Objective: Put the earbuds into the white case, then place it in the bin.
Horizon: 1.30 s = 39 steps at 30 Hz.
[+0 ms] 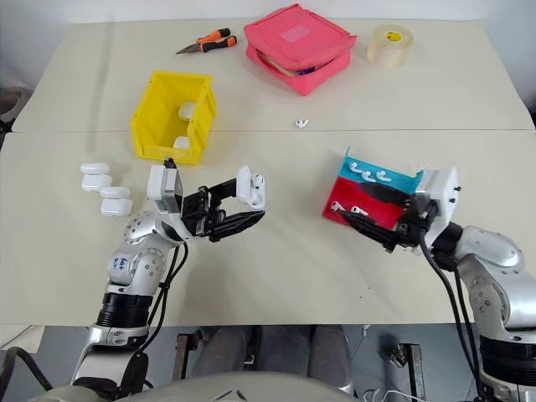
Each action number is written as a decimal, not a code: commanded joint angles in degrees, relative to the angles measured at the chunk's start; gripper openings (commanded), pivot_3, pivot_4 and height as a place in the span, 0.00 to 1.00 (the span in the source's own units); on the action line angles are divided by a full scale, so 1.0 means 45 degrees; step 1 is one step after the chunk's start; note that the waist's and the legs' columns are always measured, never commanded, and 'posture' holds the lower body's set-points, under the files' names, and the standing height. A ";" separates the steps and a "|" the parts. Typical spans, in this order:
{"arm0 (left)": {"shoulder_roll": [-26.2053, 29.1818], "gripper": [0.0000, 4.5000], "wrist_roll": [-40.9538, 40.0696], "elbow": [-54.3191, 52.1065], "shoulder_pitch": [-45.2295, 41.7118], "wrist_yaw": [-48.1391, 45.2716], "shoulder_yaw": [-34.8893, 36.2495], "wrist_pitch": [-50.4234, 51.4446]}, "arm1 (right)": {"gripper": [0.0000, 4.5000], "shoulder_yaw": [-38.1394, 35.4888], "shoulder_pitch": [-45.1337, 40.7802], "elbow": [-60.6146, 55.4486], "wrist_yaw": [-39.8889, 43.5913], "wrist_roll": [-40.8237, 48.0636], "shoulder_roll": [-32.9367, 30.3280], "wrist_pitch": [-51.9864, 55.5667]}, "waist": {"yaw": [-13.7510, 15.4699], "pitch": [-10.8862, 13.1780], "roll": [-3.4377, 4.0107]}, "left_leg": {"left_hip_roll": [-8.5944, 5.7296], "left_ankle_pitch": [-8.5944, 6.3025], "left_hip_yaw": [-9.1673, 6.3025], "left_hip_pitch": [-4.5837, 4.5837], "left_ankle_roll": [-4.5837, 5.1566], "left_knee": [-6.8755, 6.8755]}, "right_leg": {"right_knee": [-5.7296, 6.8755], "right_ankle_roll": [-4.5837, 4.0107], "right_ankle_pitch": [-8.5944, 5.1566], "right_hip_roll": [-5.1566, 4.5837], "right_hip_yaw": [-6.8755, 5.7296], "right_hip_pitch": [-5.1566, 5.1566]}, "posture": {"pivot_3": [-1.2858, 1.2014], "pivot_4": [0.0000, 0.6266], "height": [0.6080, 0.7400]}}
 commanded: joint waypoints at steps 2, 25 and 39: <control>-0.0007 0.62 -0.0286 -0.0417 0.0082 -0.0136 0.0145 -0.0304 | 1.00 -0.1081 0.0818 0.0504 0.0577 -0.0683 -0.0595 -0.1017 | -0.0018 0.0000 0.0001 | -0.0001 0.0000 0.0005 0.0003 0.0000 0.0000 | 0.0001 0.0000 0.0000 0.0000 0.0003 0.0000 | 0.52 0.24 1.00; -0.0603 0.62 0.0050 -0.0124 0.0011 -0.0044 -0.0375 -0.1043 | 1.00 0.5219 -0.8325 0.8409 0.2153 -0.7493 -0.3434 -0.2155 | -0.0063 0.0001 0.0005 | 0.0011 0.0002 0.0023 0.0000 -0.0002 -0.0006 | -0.0017 0.0003 0.0002 0.0006 0.0021 -0.0008 | 0.52 0.24 1.00; -0.0836 0.62 0.0183 -0.0261 0.0182 0.0258 -0.0370 -0.1449 | 1.00 0.7370 -1.1735 1.4236 0.3538 -1.0141 -0.1547 -0.6654 | -0.0301 0.0001 0.0005 | 0.0013 0.0002 0.0008 -0.0015 -0.0004 -0.0012 | -0.0033 0.0006 0.0003 0.0002 -0.0009 -0.0012 | 0.52 0.24 1.00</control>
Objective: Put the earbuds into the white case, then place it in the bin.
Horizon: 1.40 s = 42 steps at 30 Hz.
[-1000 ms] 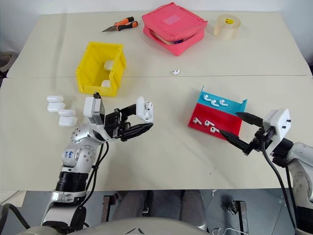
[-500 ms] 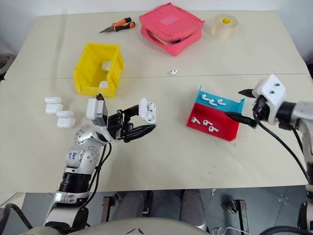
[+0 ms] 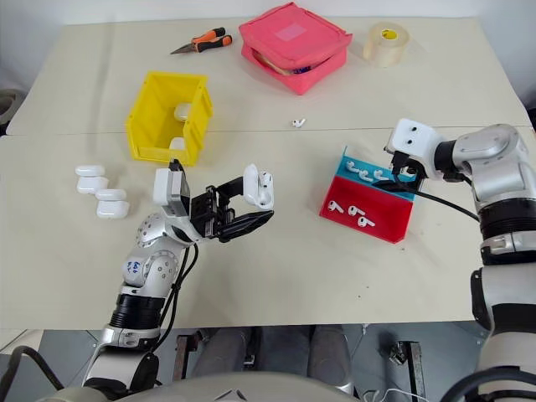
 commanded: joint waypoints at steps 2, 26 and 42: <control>0.0012 0.62 0.0026 -0.0378 0.0137 0.0180 0.0055 -0.0310 | 1.00 0.0140 -0.0205 0.0693 0.1003 -0.0244 0.0089 -0.0380 | -0.0073 0.0000 0.0000 | 0.0000 0.0000 -0.0005 0.0001 0.0000 0.0001 | 0.0001 0.0000 0.0000 0.0000 -0.0001 0.0002 | 0.52 0.24 1.00; 0.0023 0.62 0.0008 -0.0440 0.0144 0.0228 -0.0066 -0.0335 | 0.28 0.0304 -0.0646 0.2123 0.1458 -0.1030 0.0504 -0.0498 | -0.0102 -0.0002 -0.0001 | 0.0003 0.0002 -0.0012 0.0015 -0.0006 0.0017 | 0.0015 0.0000 0.0000 0.0001 -0.0001 0.0015 | 0.52 0.24 1.00; 0.0118 0.62 -0.0070 -0.0464 0.0112 0.0186 -0.0090 -0.0236 | 0.11 -0.1759 0.0579 -0.0699 0.1518 0.0757 -0.0264 0.0693 | -0.0076 -0.0006 -0.0008 | 0.0003 0.0003 -0.0012 0.0016 -0.0008 0.0018 | 0.0018 0.0000 0.0000 -0.0001 0.0000 0.0019 | 0.52 0.24 1.00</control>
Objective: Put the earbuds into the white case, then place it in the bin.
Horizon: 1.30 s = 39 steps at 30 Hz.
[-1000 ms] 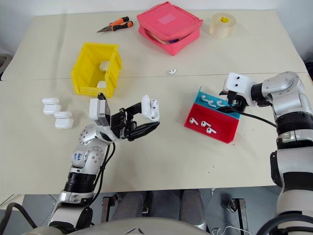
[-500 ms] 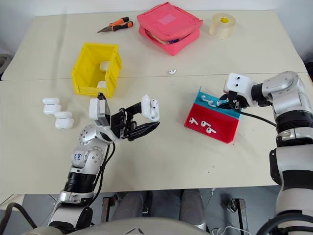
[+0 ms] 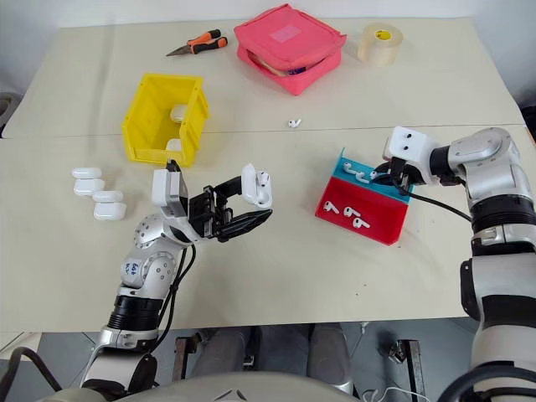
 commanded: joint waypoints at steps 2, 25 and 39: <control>-0.0009 0.62 -0.0147 -0.0410 0.0028 -0.0040 -0.0094 -0.0017 | 0.11 -0.1682 0.0823 -0.2645 0.0550 0.1896 -0.0756 0.1672 | 0.0010 0.0005 0.0008 | -0.0003 0.0000 -0.0002 -0.0013 0.0000 0.0001 | -0.0002 0.0000 0.0000 -0.0003 -0.0001 -0.0011 | 0.52 0.24 1.00; 0.0088 0.62 -0.0577 -0.0158 -0.0823 -0.0431 -0.0034 0.1151 | 0.11 -0.4837 0.8255 -1.7480 -0.6348 1.4239 0.6079 1.0514 | 0.0204 0.0008 0.0014 | -0.0017 0.0000 -0.0024 -0.0011 -0.0004 0.0010 | 0.0029 -0.0001 -0.0001 -0.0005 0.0003 -0.0021 | 0.52 0.24 1.00; -0.0097 0.62 -0.0606 -0.0348 -0.0758 -0.0122 -0.0102 0.1405 | 0.11 -0.3788 0.9045 -1.7826 -0.7015 1.4942 0.6189 1.0159 | 0.0136 0.0008 0.0013 | -0.0015 0.0000 -0.0019 -0.0008 -0.0003 0.0002 | 0.0033 -0.0005 -0.0003 0.0000 0.0005 -0.0023 | 0.52 0.24 1.00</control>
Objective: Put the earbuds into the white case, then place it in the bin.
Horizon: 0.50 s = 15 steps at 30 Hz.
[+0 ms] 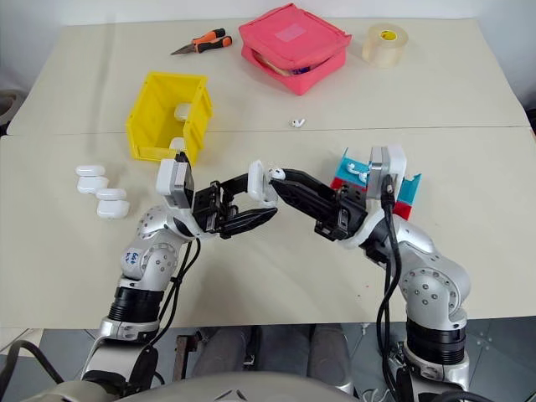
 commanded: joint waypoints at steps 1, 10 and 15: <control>-0.0116 0.62 -0.0223 -0.0354 -0.0051 0.0067 0.0004 -0.0030 | 0.11 0.0134 0.0143 -0.0466 0.0009 0.0349 -0.0006 -0.0249 | -0.0015 0.0000 0.0000 | 0.0000 0.0000 0.0001 0.0001 0.0000 0.0000 | 0.0001 0.0000 0.0000 0.0000 0.0001 0.0000 | 0.52 0.24 1.00; -0.0158 0.62 -0.0184 -0.0338 -0.0077 0.0093 0.0034 -0.0105 | 0.11 0.0878 0.0552 -0.0179 0.0056 -0.0569 -0.0113 -0.0859 | -0.0074 0.0000 0.0000 | 0.0000 0.0000 0.0001 0.0002 0.0000 -0.0002 | 0.0001 -0.0002 -0.0001 0.0000 0.0001 0.0000 | 0.52 0.24 1.00; -0.0183 0.62 -0.0170 -0.0315 -0.0096 0.0097 0.0072 -0.0149 | 0.11 0.1497 0.0682 0.0126 0.0354 -0.1764 -0.0615 -0.1372 | -0.0095 0.0000 0.0000 | -0.0001 0.0000 0.0001 0.0003 0.0000 -0.0003 | 0.0001 -0.0002 -0.0001 0.0001 0.0001 0.0000 | 0.52 0.24 1.00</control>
